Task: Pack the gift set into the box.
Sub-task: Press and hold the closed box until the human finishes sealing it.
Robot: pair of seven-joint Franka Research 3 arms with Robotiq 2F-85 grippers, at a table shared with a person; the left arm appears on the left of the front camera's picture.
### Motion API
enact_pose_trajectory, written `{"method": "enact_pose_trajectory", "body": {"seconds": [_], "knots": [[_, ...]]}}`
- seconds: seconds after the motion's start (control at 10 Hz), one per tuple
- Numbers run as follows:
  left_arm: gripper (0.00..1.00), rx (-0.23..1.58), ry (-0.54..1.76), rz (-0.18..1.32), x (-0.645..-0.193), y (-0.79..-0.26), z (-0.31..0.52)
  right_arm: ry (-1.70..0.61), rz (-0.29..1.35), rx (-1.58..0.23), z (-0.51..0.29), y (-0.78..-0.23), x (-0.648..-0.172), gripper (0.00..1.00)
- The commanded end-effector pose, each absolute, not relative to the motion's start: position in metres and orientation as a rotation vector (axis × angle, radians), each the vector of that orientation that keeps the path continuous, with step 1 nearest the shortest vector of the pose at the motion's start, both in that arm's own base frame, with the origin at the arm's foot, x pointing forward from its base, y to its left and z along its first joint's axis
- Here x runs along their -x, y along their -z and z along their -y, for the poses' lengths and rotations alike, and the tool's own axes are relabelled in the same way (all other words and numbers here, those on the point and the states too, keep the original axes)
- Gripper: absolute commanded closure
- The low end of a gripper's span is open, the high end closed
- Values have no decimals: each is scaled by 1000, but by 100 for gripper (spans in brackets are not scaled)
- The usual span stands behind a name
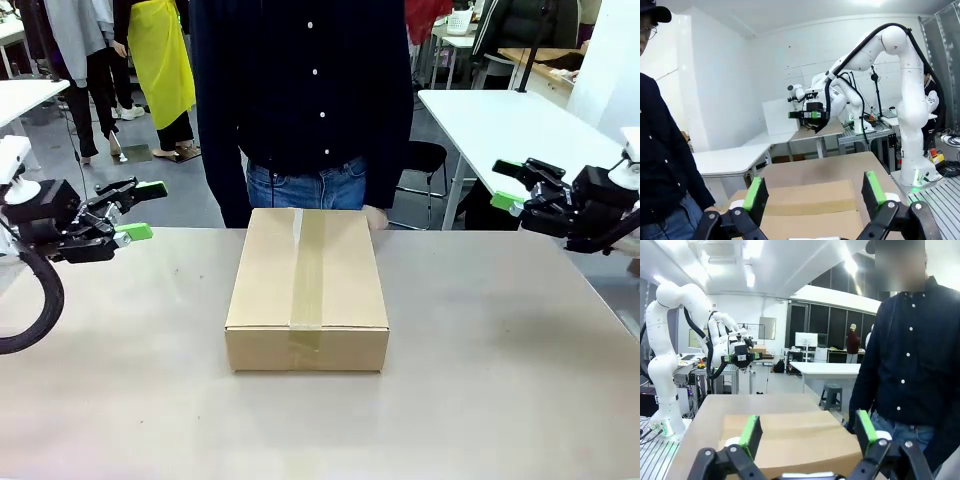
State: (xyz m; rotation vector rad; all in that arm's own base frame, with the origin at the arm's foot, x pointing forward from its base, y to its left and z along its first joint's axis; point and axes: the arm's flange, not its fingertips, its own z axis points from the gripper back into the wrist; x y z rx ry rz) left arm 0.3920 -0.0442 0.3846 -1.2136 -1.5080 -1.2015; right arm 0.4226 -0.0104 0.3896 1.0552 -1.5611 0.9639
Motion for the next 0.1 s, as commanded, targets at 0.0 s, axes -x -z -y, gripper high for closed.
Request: {"method": "enact_pose_trajectory", "body": {"seconds": [0.0], "knots": [[0,1215,1173,1512,-389,-388,35,-937,1541,-1062,16,-391,-423,0]]}}
